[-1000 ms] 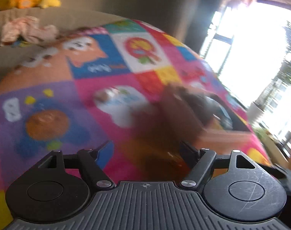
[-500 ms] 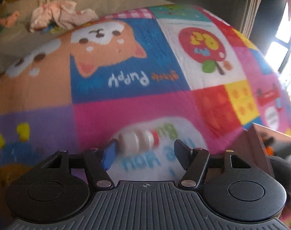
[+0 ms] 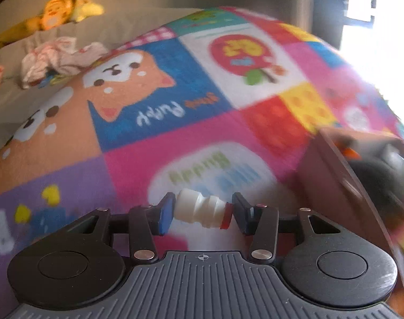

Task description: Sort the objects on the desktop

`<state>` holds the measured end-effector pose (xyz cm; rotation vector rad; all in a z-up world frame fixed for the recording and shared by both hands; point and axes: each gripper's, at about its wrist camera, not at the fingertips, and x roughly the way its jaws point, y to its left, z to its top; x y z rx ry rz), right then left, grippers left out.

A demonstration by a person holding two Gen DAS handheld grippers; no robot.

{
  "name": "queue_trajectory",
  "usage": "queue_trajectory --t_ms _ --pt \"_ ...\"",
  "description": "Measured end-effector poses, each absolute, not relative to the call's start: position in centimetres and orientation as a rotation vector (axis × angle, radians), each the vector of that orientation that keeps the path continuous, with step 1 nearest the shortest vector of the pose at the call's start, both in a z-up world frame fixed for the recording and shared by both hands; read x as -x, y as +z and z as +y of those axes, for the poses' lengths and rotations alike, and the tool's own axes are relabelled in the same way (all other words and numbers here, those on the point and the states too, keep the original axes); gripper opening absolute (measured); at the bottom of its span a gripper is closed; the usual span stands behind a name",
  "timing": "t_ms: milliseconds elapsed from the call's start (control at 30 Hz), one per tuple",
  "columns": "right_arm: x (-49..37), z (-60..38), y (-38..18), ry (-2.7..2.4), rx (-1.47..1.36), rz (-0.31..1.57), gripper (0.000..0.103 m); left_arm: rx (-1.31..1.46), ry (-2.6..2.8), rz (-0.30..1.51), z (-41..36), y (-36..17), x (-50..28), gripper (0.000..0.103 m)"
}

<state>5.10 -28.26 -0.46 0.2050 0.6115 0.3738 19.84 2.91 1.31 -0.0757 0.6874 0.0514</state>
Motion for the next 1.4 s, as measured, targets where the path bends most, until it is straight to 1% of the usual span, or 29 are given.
queue_trajectory --t_ms 133,267,433,467,500,533,567,600,667,700,733,800,833,867,900,933,967,1000,1033,1067,1100,1133,1200,1400 --pt "-5.4 -28.3 -0.6 0.370 -0.211 0.627 0.103 0.098 -0.097 0.695 2.6 1.8 -11.6 0.051" --pt "-5.7 -28.3 -0.8 0.378 -0.215 0.655 0.103 0.106 -0.132 0.701 2.6 1.3 -4.3 0.052" --pt "-6.0 -27.9 -0.8 0.379 -0.196 0.684 0.103 0.085 -0.125 0.680 2.2 0.6 0.9 0.053" --pt "-5.8 -27.6 -0.5 0.370 -0.177 0.676 0.103 0.073 -0.130 0.679 2.1 0.4 1.4 0.057" --pt "-5.5 -27.2 -0.3 0.366 -0.153 0.665 0.103 0.072 -0.134 0.679 2.1 0.3 1.7 0.064" --pt "-5.2 -26.6 0.2 0.378 -0.130 0.656 0.103 0.081 -0.144 0.682 2.2 0.2 2.1 0.069" --pt "-4.9 -26.1 0.7 0.400 -0.120 0.651 0.103 0.093 -0.154 0.686 2.4 0.0 2.3 0.079" --pt "-4.6 -25.5 1.3 0.428 -0.116 0.644 0.103 0.104 -0.159 0.690 2.5 -0.2 2.4 0.085" --pt "-4.2 -24.0 2.6 0.495 -0.109 0.635 0.103 0.102 -0.159 0.677 2.5 -0.5 2.9 0.086" --pt "-4.3 -23.3 3.0 0.521 -0.103 0.639 0.103 0.101 -0.161 0.673 2.4 -0.5 3.0 0.091" --pt "-4.4 -22.5 3.3 0.543 -0.098 0.647 0.103 0.104 -0.162 0.671 2.4 -0.5 3.0 0.094" --pt "-5.3 -20.8 3.5 0.585 -0.112 0.687 0.101 0.120 -0.166 0.672 2.6 -0.7 2.9 0.095" --pt "-5.8 -20.1 3.4 0.600 -0.123 0.712 0.096 0.128 -0.168 0.669 2.7 -0.7 3.0 0.095" --pt "-6.4 -19.3 3.1 0.617 -0.130 0.742 0.092 0.137 -0.170 0.666 2.8 -0.7 3.0 0.095" --pt "-6.9 -18.6 2.8 0.622 -0.132 0.767 0.085 0.144 -0.170 0.663 2.9 -0.7 3.1 0.095" --pt "-7.5 -17.9 2.4 0.618 -0.135 0.790 0.080 0.150 -0.169 0.660 3.0 -0.7 3.1 0.096" --pt "-7.9 -17.4 1.9 0.613 -0.145 0.814 0.078 0.156 -0.167 0.658 3.1 -0.7 3.1 0.096" --pt "-8.3 -17.2 1.5 0.614 -0.159 0.843 0.071 0.167 -0.168 0.655 3.2 -0.8 3.2 0.096" --pt "-8.6 -17.0 1.1 0.624 -0.177 0.882 0.058 0.178 -0.171 0.653 3.4 -0.8 3.2 0.096" --pt "-8.8 -17.0 0.9 0.626 -0.186 0.909 0.053 0.188 -0.173 0.651 3.5 -0.8 3.2 0.096" --pt "-8.7 -17.3 0.8 0.630 -0.192 0.920 0.050 0.200 -0.174 0.648 3.7 -0.8 3.2 0.096" --pt "-8.4 -17.6 1.0 0.633 -0.190 0.917 0.044 0.207 -0.176 0.647 3.8 -0.8 3.3 0.096" --pt "-7.6 -18.4 1.6 0.621 -0.154 0.900 0.042 0.215 -0.179 0.645 3.9 -0.8 3.3 0.096" --pt "-4.4 -22.7 3.8 0.498 0.029 0.834 0.040 0.222 -0.179 0.643 3.9 -0.8 3.3 0.096"
